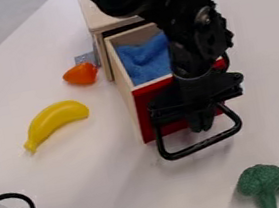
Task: Close the drawer
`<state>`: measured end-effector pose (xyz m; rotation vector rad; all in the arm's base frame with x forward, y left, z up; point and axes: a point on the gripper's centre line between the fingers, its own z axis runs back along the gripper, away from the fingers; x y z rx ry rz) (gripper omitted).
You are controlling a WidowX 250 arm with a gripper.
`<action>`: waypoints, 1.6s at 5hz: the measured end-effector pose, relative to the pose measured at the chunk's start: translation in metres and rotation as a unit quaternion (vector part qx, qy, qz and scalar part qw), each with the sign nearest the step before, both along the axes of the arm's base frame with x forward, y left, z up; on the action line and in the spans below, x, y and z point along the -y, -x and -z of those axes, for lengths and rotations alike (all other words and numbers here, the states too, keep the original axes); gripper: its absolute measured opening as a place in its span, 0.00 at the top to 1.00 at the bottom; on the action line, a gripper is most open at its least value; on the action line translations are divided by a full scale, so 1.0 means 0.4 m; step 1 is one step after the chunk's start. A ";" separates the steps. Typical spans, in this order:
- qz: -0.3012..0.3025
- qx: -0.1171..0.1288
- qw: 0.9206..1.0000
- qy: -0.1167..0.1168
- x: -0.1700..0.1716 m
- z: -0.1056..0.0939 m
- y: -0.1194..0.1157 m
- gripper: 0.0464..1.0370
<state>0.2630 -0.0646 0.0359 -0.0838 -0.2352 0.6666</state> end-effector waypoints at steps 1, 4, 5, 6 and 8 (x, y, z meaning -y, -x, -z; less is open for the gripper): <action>-0.006 -0.001 1.000 0.000 -0.013 0.003 -0.009 0.99; -0.026 0.003 0.999 -0.021 -0.075 0.017 -0.053 0.99; -0.028 0.006 0.999 -0.021 -0.079 0.014 -0.063 0.99; -0.034 0.006 0.999 -0.023 -0.094 0.018 -0.069 0.99; -0.048 0.014 0.999 -0.020 -0.116 0.012 -0.103 0.99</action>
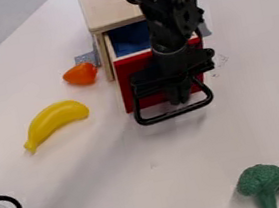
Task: Close the drawer
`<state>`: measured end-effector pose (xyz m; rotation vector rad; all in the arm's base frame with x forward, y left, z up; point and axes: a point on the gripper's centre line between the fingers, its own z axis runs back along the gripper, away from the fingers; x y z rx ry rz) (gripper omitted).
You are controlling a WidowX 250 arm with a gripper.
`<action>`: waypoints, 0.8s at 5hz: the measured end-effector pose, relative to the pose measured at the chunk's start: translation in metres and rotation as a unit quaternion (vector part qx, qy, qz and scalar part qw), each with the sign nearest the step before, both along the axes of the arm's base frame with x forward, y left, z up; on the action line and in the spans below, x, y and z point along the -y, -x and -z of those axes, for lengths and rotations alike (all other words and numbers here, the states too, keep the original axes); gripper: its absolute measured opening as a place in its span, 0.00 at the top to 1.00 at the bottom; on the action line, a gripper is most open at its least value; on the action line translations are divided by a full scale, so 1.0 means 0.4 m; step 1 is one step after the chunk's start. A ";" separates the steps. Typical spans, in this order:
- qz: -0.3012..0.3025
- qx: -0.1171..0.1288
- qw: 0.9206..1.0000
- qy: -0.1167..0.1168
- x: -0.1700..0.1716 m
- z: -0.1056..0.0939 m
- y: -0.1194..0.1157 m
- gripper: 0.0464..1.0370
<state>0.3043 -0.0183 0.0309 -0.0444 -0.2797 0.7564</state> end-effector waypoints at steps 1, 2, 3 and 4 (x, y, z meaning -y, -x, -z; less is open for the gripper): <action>-0.013 0.000 1.000 0.003 -0.023 -0.005 -0.027 0.99; -0.026 0.004 1.000 0.003 -0.050 -0.010 -0.049 0.99; -0.036 0.009 0.999 -0.001 -0.076 -0.012 -0.071 0.99; -0.040 0.011 0.999 -0.008 -0.098 -0.010 -0.079 0.99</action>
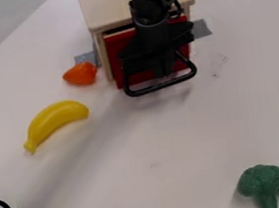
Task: Close the drawer
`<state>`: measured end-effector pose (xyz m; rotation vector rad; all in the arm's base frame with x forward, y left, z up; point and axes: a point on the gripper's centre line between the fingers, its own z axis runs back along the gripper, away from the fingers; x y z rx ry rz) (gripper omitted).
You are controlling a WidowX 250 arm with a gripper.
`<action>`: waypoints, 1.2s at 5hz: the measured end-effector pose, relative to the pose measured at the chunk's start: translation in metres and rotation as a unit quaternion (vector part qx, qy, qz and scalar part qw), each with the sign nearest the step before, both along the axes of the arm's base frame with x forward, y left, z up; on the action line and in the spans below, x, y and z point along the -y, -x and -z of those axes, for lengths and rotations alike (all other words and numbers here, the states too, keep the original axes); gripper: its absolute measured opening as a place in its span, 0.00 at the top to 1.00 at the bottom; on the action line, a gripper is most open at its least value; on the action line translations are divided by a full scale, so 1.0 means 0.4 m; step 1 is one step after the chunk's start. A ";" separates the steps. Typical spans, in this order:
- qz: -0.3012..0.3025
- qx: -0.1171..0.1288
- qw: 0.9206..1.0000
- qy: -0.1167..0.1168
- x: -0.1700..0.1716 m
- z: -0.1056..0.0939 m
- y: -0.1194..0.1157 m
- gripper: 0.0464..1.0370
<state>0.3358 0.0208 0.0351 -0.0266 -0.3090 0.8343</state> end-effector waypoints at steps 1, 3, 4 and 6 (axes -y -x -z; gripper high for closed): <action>0.002 0.010 1.000 -0.013 -0.011 -0.002 -0.008 0.99; -0.020 0.091 0.994 -0.047 -0.041 0.014 0.017 0.99; -0.022 0.114 0.992 -0.050 -0.043 0.008 0.010 0.99; -0.021 0.123 0.990 -0.064 -0.053 0.014 0.000 0.99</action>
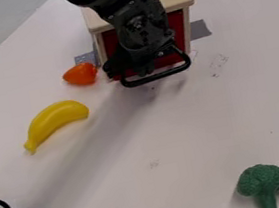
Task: Close the drawer
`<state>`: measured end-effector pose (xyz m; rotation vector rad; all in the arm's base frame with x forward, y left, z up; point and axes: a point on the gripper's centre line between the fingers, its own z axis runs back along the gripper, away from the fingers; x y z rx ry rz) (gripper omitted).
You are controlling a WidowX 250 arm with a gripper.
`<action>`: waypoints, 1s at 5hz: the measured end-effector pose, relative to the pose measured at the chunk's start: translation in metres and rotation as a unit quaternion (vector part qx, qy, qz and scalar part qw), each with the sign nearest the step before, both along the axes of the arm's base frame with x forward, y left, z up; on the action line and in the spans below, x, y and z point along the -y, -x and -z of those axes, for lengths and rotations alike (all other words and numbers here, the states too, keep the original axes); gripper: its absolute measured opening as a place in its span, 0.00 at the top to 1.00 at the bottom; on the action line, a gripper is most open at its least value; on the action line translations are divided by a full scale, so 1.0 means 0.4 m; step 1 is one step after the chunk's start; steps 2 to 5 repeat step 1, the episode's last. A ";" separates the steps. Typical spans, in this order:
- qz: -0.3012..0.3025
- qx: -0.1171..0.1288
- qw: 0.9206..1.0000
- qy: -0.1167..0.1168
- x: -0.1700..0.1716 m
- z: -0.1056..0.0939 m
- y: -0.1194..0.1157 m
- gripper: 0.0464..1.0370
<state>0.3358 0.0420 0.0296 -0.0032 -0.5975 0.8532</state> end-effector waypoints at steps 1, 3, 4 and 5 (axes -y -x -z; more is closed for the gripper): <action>-0.007 -0.002 1.000 0.005 -0.001 0.008 -0.008 0.99; -0.007 -0.002 1.000 0.005 -0.001 0.008 -0.008 0.99; -0.007 -0.002 1.000 0.005 -0.001 0.008 -0.008 0.99; -0.007 -0.002 1.000 0.005 -0.001 0.008 -0.008 0.99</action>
